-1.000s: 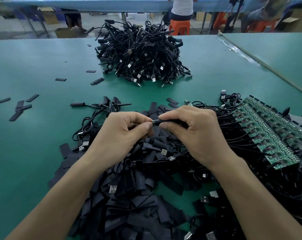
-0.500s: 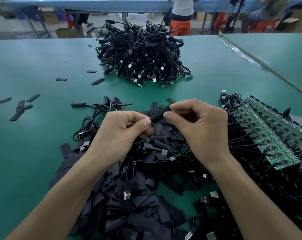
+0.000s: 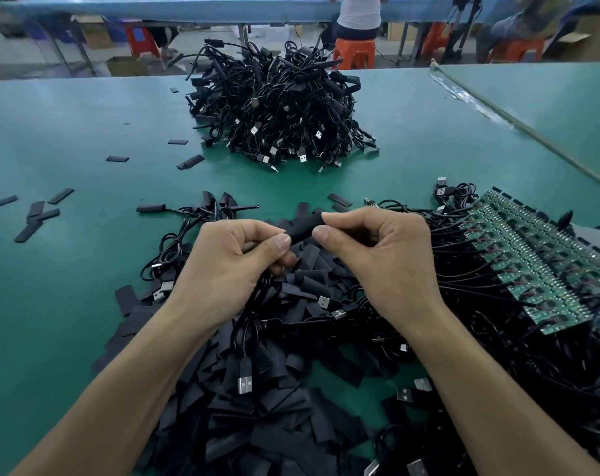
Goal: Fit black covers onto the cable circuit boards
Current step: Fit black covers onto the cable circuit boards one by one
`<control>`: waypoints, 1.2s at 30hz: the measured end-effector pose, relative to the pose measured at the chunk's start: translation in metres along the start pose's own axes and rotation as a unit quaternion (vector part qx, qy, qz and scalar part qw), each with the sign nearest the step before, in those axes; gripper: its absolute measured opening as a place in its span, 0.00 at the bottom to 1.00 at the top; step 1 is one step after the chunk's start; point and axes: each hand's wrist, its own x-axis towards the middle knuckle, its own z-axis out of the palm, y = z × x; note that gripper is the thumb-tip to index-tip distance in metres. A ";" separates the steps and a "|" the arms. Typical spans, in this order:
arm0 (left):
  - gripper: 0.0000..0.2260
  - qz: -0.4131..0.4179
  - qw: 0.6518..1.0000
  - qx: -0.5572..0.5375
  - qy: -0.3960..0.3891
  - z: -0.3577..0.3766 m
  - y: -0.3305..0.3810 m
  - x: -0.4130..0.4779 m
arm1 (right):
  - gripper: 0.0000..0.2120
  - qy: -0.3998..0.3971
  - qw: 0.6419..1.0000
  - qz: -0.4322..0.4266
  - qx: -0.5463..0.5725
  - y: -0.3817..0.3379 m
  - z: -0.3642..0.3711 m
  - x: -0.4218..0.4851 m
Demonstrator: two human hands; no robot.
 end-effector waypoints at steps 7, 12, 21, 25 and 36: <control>0.07 -0.002 1.000 0.007 0.009 0.002 -0.001 0.000 | 0.08 -0.013 1.000 0.022 -0.010 -0.001 0.000 0.000; 0.06 0.004 1.000 -0.016 -0.008 0.004 -0.003 0.001 | 0.09 -0.009 0.999 0.052 0.015 -0.004 -0.004 0.001; 0.06 0.029 0.990 0.098 -0.098 -0.001 -0.016 0.002 | 0.05 0.024 0.963 0.127 0.238 -0.016 -0.018 0.011; 0.03 0.048 0.995 0.084 -0.033 0.000 -0.020 0.004 | 0.04 0.045 0.983 0.132 0.119 -0.013 -0.019 0.012; 0.31 -0.073 0.962 0.232 0.119 -0.033 -0.042 0.025 | 0.22 -0.022 0.881 0.097 -0.463 -0.003 -0.033 0.007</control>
